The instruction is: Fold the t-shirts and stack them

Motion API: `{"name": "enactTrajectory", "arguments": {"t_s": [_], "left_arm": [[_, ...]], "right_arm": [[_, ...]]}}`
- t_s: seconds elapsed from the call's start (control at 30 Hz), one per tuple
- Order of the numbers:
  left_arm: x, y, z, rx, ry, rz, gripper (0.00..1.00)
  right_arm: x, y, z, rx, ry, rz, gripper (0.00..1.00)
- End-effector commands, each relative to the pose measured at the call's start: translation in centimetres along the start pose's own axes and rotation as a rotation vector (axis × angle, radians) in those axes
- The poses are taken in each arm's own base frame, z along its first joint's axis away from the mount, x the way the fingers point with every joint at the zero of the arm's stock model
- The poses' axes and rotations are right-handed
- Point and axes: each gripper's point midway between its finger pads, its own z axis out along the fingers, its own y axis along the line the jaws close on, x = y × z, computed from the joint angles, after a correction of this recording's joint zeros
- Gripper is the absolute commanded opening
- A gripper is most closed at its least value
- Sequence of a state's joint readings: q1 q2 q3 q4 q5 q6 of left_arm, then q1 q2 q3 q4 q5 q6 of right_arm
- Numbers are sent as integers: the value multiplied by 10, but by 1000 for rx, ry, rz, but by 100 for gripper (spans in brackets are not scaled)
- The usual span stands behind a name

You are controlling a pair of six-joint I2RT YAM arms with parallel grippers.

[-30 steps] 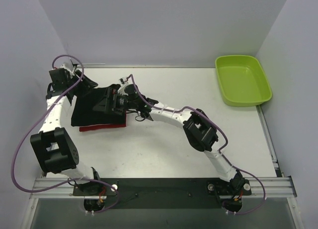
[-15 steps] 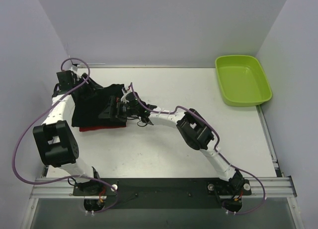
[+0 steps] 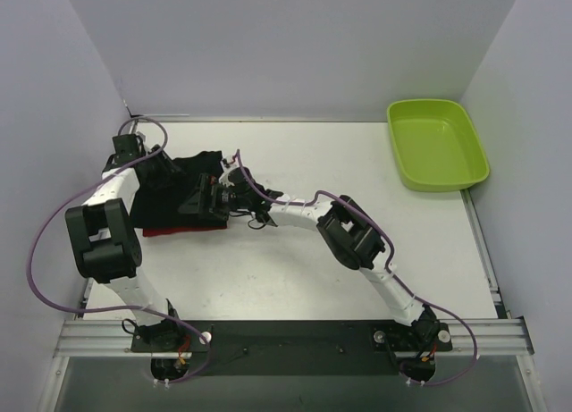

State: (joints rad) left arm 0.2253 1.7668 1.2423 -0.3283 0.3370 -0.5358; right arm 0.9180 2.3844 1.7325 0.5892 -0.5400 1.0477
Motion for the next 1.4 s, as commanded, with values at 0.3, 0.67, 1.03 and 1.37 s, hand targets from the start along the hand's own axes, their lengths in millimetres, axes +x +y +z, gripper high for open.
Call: {"name": "enactTrajectory", "arguments": {"t_s": [0.3, 0.67, 1.03, 1.37], "left_arm": [[-68, 59, 7, -159, -137, -49, 61], [-112, 50, 17, -76, -188, -78, 59], [-149, -31, -59, 137, -361, -45, 59], [-88, -78, -137, 183, -399, 24, 60]], "right_arm": [[-7, 12, -19, -62, -27, -24, 98], [-6, 12, -26, -72, -19, -27, 98], [-15, 45, -58, -60, -53, -163, 98], [-84, 114, -111, -10, -164, -351, 100]]}}
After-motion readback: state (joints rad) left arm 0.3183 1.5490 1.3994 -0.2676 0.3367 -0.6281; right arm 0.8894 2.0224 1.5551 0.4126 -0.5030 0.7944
